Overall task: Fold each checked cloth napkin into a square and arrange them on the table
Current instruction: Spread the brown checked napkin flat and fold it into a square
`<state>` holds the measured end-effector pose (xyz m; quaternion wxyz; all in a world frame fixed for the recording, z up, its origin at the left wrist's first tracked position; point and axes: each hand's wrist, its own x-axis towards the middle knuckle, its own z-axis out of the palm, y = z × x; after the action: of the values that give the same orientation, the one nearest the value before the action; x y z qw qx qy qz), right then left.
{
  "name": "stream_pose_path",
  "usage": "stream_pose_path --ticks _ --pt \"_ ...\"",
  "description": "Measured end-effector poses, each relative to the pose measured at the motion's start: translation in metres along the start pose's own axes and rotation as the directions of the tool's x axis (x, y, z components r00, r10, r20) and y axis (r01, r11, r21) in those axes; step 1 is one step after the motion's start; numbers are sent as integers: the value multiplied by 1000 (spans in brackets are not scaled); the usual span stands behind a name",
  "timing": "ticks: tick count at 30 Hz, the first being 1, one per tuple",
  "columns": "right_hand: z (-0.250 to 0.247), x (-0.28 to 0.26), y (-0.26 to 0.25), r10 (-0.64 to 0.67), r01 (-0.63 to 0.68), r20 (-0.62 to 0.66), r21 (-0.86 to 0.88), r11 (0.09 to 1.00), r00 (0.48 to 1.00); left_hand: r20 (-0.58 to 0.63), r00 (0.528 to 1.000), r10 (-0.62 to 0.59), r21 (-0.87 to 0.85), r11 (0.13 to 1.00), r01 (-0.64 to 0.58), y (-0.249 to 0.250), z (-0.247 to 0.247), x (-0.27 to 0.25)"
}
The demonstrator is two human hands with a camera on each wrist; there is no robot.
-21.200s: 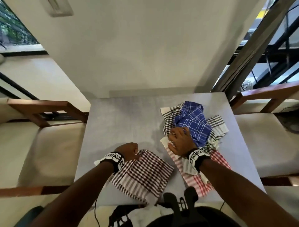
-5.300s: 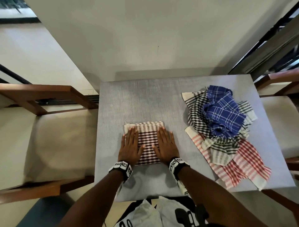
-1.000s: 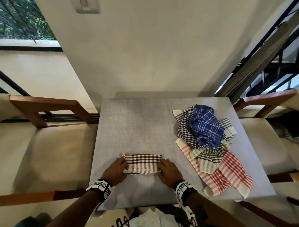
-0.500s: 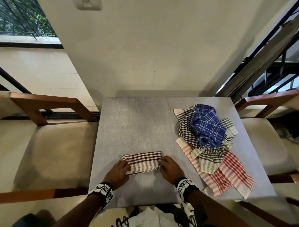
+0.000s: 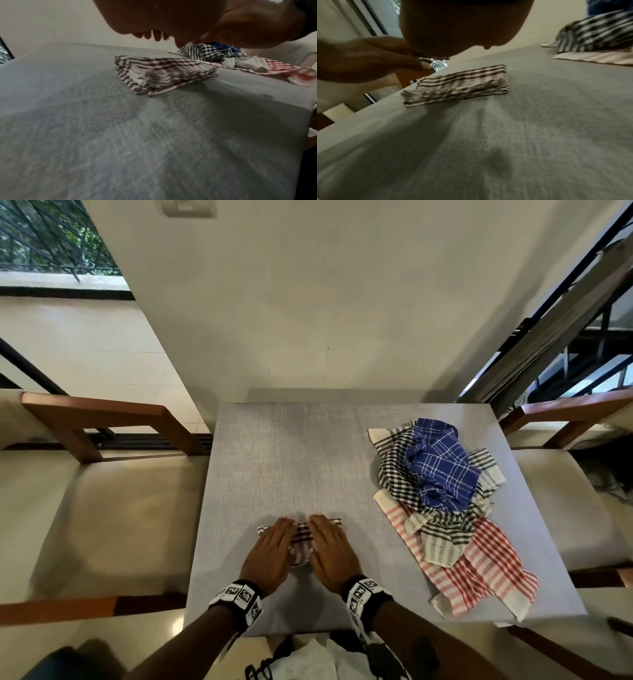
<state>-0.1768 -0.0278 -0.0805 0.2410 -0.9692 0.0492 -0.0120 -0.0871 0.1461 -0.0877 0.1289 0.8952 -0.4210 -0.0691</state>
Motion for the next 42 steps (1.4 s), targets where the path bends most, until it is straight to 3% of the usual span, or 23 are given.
stream_pose_path --ticks 2,6,11,18,23,26,29,33,37,42 --pt "14 8 -10 3 -4 37 13 1000 999 72 995 -69 6 998 68 7 6 7" --pt "45 4 -7 43 -43 121 -4 999 992 201 978 -59 65 997 47 3 24 5" --pt "53 -7 4 61 -40 167 -126 991 984 213 971 -104 96 992 85 -3 36 -6" --pt "38 -8 23 243 -219 154 -157 963 958 231 956 -183 55 983 175 -1 34 -5" --pt "31 -4 24 215 -184 181 -171 968 960 256 954 -155 42 988 149 0 28 -3" --pt "25 7 22 118 -91 198 -140 986 973 233 959 -159 57 987 150 4 27 -1" --pt "20 21 16 15 -12 194 -17 1000 981 173 966 -190 54 981 184 13 20 5" --pt "19 36 11 45 -65 139 143 988 989 142 942 -303 13 952 304 23 18 22" --pt "33 40 12 45 -68 168 130 989 985 194 940 -280 -29 956 291 23 32 27" --pt "49 34 16 64 -48 192 -88 995 979 206 942 -264 -27 961 276 16 43 24"
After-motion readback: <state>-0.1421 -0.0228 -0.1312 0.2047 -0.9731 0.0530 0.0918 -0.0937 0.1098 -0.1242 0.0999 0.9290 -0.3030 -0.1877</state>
